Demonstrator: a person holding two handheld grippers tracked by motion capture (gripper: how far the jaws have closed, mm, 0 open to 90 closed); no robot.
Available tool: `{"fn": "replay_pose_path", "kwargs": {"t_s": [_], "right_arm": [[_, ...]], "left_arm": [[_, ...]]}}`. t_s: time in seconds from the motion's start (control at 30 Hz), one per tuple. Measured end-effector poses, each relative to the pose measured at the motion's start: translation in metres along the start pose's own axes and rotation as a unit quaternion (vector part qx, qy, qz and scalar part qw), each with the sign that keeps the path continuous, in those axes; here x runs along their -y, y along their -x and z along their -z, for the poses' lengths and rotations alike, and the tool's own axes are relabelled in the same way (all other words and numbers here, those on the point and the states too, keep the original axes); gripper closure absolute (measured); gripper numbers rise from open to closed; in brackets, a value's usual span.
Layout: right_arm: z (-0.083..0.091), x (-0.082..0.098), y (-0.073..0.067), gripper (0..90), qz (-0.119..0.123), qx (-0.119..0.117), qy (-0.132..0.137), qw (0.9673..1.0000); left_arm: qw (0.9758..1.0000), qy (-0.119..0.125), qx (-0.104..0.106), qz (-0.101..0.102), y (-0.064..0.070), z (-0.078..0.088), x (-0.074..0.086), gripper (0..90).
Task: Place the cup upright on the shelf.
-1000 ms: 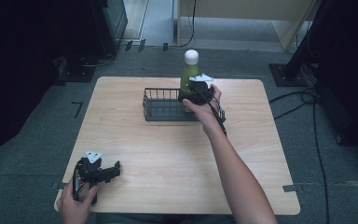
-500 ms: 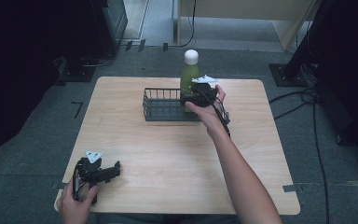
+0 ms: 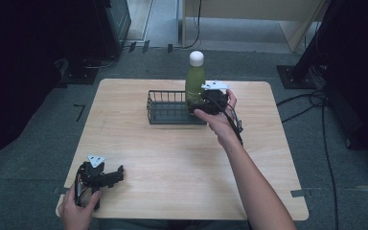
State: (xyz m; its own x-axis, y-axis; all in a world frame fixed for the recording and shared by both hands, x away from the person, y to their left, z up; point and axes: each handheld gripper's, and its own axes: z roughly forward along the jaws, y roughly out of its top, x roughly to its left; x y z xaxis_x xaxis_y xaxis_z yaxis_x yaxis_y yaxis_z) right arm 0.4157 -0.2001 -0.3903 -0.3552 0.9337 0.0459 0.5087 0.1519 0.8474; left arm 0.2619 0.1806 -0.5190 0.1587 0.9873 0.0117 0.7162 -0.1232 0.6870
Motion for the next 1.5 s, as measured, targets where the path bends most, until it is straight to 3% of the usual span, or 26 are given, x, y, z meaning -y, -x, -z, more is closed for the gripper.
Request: {"fn": "replay_pose_path", "kwargs": {"t_s": [0.57, 1.0, 1.5], "right_arm": [[0.039, 0.022, 0.008, 5.1, -0.006, 0.003, 0.003, 1.0], [0.062, 0.054, 0.03, 5.9, -0.018, 0.014, -0.005, 0.9997], [0.08, 0.091, 0.044, 6.4, -0.021, 0.032, -0.014, 0.9992]], "left_arm": [[1.0, 0.0, 0.0, 0.0, 0.0, 0.0, 0.0, 0.0], [1.0, 0.0, 0.0, 0.0, 0.0, 0.0, 0.0, 0.0], [1.0, 0.001, 0.0, 0.0, 0.0, 0.0, 0.0, 0.0]]}}
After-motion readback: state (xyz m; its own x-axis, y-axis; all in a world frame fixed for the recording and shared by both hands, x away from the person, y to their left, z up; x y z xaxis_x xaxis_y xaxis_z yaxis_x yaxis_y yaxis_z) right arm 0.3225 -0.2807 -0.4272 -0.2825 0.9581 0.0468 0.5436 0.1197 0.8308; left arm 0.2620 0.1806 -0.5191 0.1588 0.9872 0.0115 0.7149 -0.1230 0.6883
